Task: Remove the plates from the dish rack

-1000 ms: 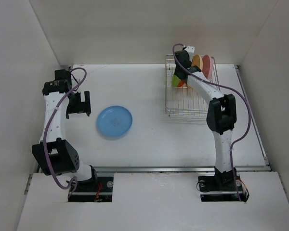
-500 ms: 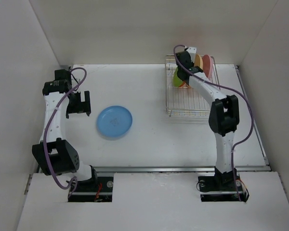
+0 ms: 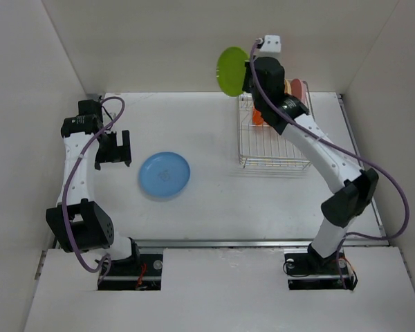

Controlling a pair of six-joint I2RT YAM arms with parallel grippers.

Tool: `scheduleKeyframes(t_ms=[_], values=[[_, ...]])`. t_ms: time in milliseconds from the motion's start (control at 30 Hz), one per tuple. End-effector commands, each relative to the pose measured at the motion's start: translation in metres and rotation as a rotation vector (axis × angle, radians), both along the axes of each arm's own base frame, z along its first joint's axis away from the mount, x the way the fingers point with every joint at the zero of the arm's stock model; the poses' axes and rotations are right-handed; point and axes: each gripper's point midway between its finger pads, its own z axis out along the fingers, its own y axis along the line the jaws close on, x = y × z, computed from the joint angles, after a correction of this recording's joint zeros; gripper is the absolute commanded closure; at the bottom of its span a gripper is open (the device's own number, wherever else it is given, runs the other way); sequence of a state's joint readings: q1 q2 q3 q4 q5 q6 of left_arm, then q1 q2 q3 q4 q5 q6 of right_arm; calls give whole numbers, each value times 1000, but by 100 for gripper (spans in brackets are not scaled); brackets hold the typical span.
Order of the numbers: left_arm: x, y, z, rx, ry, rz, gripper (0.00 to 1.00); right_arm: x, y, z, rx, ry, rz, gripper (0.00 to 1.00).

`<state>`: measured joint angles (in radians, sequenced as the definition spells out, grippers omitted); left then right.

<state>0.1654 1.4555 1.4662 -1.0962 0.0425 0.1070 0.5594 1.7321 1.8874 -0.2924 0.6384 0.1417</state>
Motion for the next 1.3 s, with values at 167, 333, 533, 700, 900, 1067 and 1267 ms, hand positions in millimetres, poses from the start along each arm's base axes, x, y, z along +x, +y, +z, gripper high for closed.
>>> scheduleKeyframes(t_ms=[167,333,533,700,900,1067,1267], values=[[-9,-3,10,-6,-32,-11,0,37,180,-157,192,347,705,100],[-11,-2,6,1,-20,-8,0,39,216,-194,377,435,862,100],[-9,-3,0,-13,-3,-12,0,52,210,-256,511,576,784,94],[-9,-4,0,-18,-4,-23,0,51,198,-292,515,675,698,59],[-11,-5,-1,-20,5,-23,0,50,170,-259,440,629,618,35],[-9,-6,2,-26,-6,-27,0,51,97,-153,244,401,399,30],[-7,-9,5,-39,-17,-42,0,67,-40,-131,5,350,-68,26]])
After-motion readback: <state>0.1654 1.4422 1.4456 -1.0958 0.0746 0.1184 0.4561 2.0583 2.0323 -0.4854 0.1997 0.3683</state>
